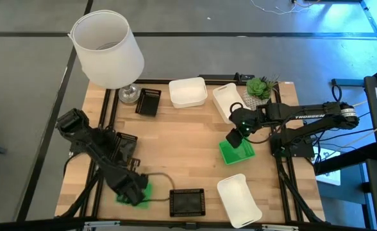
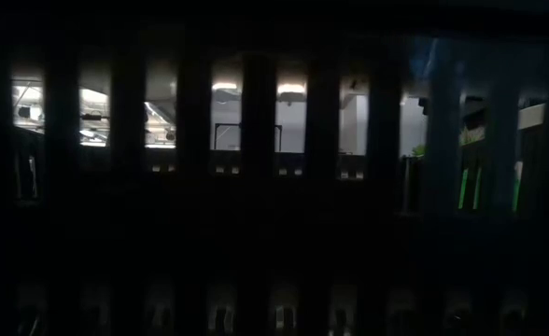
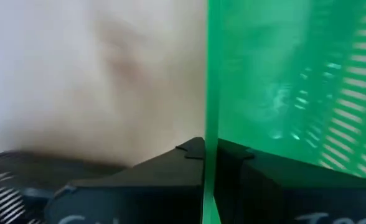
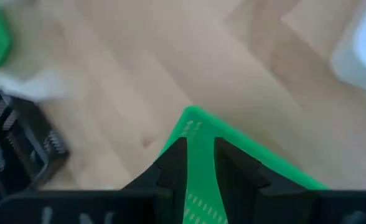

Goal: Stack baskets by color
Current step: Stack the bottom green bin on the top green bins

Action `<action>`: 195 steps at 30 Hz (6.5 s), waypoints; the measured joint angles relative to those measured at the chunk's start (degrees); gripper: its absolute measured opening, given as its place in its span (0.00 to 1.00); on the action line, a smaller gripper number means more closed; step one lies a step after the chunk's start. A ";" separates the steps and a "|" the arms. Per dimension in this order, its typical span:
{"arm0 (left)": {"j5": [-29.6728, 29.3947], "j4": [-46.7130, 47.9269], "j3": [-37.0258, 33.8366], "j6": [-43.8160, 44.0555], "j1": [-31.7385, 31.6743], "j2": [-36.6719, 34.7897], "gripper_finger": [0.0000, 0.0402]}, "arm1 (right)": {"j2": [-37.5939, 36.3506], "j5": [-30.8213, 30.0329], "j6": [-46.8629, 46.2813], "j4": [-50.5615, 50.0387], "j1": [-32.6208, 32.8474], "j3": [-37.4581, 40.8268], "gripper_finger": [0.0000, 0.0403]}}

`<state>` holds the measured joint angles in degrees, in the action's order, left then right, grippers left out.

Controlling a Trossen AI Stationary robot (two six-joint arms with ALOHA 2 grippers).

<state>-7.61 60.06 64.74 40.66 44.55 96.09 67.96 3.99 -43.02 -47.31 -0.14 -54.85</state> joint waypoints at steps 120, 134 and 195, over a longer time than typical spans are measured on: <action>-3.39 -27.25 34.89 -3.65 -39.03 20.98 0.00 | -20.87 -7.93 31.34 2.38 -5.20 -7.65 0.20; -4.30 -27.04 34.89 -3.23 -39.03 20.96 0.00 | -20.87 -7.93 31.32 2.38 -5.20 -7.63 0.20; 8.22 -13.32 40.42 3.03 -39.33 22.99 0.21 | -20.85 -7.96 31.36 2.10 -5.18 -7.58 0.20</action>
<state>0.61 46.74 105.16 43.69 5.23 119.09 47.11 -3.97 -11.66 -45.21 -5.32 -62.43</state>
